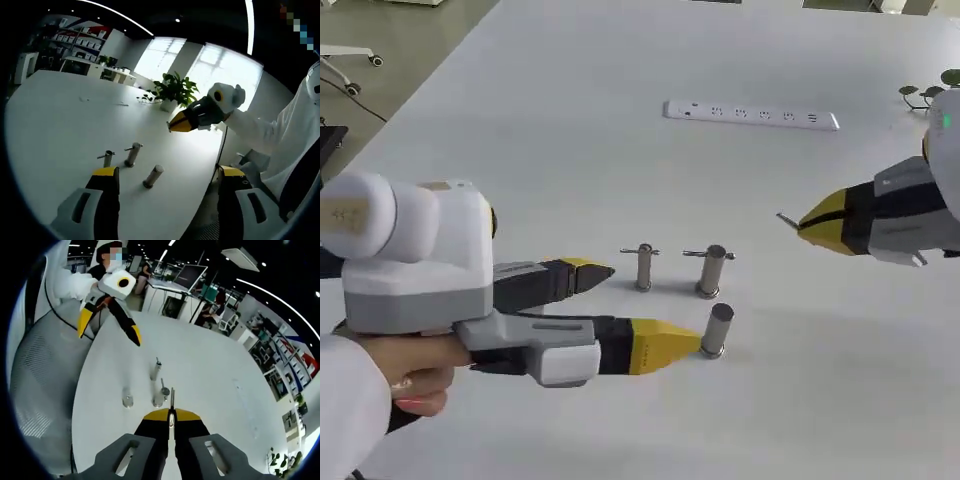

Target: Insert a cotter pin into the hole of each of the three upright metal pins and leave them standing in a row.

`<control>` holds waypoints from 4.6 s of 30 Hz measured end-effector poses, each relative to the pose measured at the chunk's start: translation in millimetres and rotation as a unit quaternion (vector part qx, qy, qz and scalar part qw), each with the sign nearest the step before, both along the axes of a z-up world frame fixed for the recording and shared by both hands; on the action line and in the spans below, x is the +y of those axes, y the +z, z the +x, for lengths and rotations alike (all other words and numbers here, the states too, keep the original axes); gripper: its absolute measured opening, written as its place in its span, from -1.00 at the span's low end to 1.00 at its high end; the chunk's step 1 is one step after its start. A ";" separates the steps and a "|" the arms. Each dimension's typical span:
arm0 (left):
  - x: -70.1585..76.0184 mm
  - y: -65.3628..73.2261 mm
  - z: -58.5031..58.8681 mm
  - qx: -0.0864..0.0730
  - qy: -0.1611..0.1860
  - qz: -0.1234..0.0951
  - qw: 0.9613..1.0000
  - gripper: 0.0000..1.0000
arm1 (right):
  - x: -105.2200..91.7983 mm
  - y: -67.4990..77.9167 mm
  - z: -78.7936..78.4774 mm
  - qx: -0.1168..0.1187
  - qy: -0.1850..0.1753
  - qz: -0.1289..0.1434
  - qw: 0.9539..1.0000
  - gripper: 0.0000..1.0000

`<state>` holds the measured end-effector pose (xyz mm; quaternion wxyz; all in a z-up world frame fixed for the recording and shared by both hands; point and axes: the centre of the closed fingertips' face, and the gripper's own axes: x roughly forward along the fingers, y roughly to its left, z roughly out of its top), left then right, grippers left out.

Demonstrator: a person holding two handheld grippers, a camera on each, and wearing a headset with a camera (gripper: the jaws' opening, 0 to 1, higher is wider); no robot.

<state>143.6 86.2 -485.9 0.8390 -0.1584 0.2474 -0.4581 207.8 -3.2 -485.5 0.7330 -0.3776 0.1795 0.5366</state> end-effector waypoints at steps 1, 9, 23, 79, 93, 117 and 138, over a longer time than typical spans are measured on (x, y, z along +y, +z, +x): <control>-3.5 0.9 -0.2 0.007 -0.002 -0.005 1.000 0.56 | 3.1 1.6 -2.5 -0.001 0.002 0.005 1.000 -1.00; -26.6 6.7 9.6 0.049 0.004 -0.049 0.998 -0.01 | 23.9 9.1 -25.1 -0.016 0.030 0.029 0.999 -1.00; -46.7 -3.5 12.6 0.072 0.004 -0.033 0.997 -0.54 | 33.7 -8.0 -51.4 -0.016 0.061 0.003 0.998 -1.00; -45.6 -9.3 3.4 0.100 -0.016 -0.021 0.995 -1.00 | 35.0 -13.5 -64.1 -0.011 0.084 -0.013 0.996 -0.84; -27.8 -3.0 -15.9 -0.066 -0.124 0.081 0.987 -1.00 | 37.3 -21.1 -82.5 0.155 0.039 0.106 0.981 -0.79; -41.1 -1.8 -41.7 -0.128 -0.214 0.094 0.964 -1.00 | 50.0 -29.4 -113.7 0.226 0.066 0.124 0.964 -1.00; -48.0 -14.0 -27.5 -0.175 -0.217 0.131 0.951 -0.65 | 30.6 -30.9 -92.6 0.187 0.037 0.102 0.976 -1.00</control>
